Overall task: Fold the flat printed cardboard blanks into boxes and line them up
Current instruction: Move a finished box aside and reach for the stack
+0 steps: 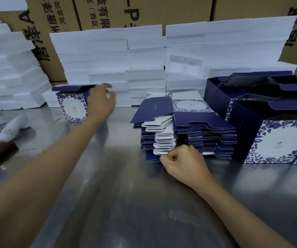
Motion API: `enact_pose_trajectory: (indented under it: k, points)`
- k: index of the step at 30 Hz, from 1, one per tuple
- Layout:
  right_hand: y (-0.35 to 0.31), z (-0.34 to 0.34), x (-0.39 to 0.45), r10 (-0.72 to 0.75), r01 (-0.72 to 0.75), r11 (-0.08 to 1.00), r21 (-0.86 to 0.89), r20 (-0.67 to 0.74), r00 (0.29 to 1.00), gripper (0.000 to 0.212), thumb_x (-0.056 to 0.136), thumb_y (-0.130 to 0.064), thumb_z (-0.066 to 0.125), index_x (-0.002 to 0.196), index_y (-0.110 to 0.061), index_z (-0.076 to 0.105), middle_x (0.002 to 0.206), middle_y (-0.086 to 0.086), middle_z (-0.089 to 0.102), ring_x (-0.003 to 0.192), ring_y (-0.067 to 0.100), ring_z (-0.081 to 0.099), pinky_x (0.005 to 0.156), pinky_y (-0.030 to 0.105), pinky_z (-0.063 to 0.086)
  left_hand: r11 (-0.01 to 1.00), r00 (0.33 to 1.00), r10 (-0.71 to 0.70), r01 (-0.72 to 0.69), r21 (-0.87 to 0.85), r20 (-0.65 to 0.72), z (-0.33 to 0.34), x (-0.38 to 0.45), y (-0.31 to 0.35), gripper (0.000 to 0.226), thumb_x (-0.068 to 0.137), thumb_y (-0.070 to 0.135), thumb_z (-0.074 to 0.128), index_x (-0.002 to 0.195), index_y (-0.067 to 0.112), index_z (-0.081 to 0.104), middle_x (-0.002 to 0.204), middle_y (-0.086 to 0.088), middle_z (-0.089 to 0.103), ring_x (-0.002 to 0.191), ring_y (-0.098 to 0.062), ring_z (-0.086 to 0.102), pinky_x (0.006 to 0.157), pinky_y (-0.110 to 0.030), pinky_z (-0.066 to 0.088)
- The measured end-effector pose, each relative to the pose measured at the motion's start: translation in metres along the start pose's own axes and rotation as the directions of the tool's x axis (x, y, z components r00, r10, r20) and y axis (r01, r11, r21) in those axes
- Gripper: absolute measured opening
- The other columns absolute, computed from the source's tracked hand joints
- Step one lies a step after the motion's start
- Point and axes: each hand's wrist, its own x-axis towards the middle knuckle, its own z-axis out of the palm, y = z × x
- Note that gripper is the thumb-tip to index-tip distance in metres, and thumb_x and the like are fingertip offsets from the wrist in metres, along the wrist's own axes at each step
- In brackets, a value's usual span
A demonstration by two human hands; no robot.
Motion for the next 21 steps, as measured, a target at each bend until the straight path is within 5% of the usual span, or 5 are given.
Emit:
enact_pose_trajectory:
  k: [4, 8, 11, 16, 21]
  points:
    - [-0.002, -0.002, -0.003, 0.024, -0.023, 1.0, 0.019, -0.016, 1.0, 0.049, 0.085, -0.024, 0.06, 0.049, -0.015, 0.028, 0.045, -0.001, 0.026, 0.047, 0.016, 0.026, 0.049, 0.027, 0.022, 0.916, 0.797, -0.234, 0.372, -0.149, 0.556, 0.011, -0.025, 0.07, 0.095, 0.084, 0.065, 0.064, 0.157, 0.021, 0.02, 0.156, -0.009, 0.039, 0.143, -0.031, 0.037, 0.11, -0.044, 0.032]
    - [-0.007, -0.006, -0.01, 0.06, -0.056, 0.996, 0.063, -0.069, 0.996, 0.05, 0.087, -0.025, 0.059, 0.048, -0.014, 0.03, 0.042, -0.001, 0.027, 0.046, 0.017, 0.027, 0.048, 0.028, 0.022, 0.957, 0.622, -0.166, 0.288, -0.026, 0.765, 0.014, -0.041, 0.101, 0.118, 0.075, 0.06, 0.078, 0.16, 0.021, 0.007, 0.164, -0.001, 0.021, 0.125, -0.014, 0.055, 0.104, -0.039, 0.041]
    - [-0.013, -0.011, -0.02, 0.04, -0.027, 0.997, 0.074, -0.188, 0.981, 0.051, 0.089, -0.025, 0.059, 0.048, -0.013, 0.031, 0.041, 0.001, 0.028, 0.045, 0.019, 0.027, 0.048, 0.031, 0.025, 0.946, 0.654, -0.131, 0.308, -0.104, 0.745, 0.014, -0.053, 0.106, 0.118, 0.072, 0.056, 0.082, 0.159, 0.017, 0.013, 0.151, 0.0, 0.041, 0.086, 0.001, 0.058, 0.086, -0.03, 0.04]
    - [-0.017, -0.026, -0.035, 0.04, 0.018, 0.994, 0.106, -0.517, 0.855, 0.055, 0.091, -0.021, 0.063, 0.049, -0.023, 0.027, 0.041, -0.004, 0.025, 0.044, 0.022, 0.03, 0.049, 0.03, 0.025, 0.903, 0.822, -0.16, 0.346, -0.255, 0.547, 0.008, -0.072, 0.098, 0.101, 0.069, 0.044, 0.088, 0.15, 0.016, 0.035, 0.14, 0.003, 0.047, 0.112, -0.016, 0.053, 0.087, -0.026, 0.041]
    - [0.0, -0.061, -0.027, 0.189, 0.05, 0.961, 0.271, -0.781, 0.596, 0.032, 0.098, -0.025, 0.054, 0.072, -0.009, 0.066, 0.076, -0.001, 0.062, 0.081, 0.021, 0.052, 0.071, 0.019, 0.037, 0.827, 0.929, -0.191, 0.326, -0.458, 0.317, 0.006, -0.106, 0.092, 0.094, 0.064, 0.046, 0.09, 0.144, 0.02, 0.046, 0.14, 0.003, 0.055, 0.123, -0.017, 0.056, 0.105, -0.038, 0.048]
